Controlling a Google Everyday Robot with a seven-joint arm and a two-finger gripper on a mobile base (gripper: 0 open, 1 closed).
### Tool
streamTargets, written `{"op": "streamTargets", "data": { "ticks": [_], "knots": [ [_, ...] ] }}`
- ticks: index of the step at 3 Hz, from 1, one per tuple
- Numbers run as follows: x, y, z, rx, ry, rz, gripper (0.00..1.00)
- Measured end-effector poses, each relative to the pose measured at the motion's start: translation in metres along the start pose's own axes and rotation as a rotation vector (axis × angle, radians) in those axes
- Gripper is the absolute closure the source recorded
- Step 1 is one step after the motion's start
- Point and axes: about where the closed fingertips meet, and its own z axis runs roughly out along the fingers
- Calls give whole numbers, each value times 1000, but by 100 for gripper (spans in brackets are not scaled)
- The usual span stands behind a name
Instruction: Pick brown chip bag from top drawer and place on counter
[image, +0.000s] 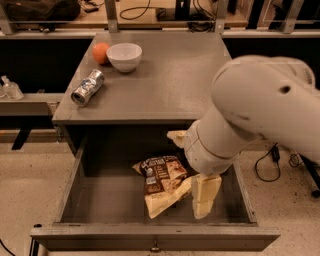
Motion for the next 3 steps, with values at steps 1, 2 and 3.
{"op": "streamTargets", "data": {
  "ticks": [1, 2, 3],
  "knots": [
    [8, 10, 35, 65, 11, -145, 0],
    [9, -1, 39, 137, 17, -245, 0],
    [12, 1, 47, 124, 15, -242, 0]
  ]
}}
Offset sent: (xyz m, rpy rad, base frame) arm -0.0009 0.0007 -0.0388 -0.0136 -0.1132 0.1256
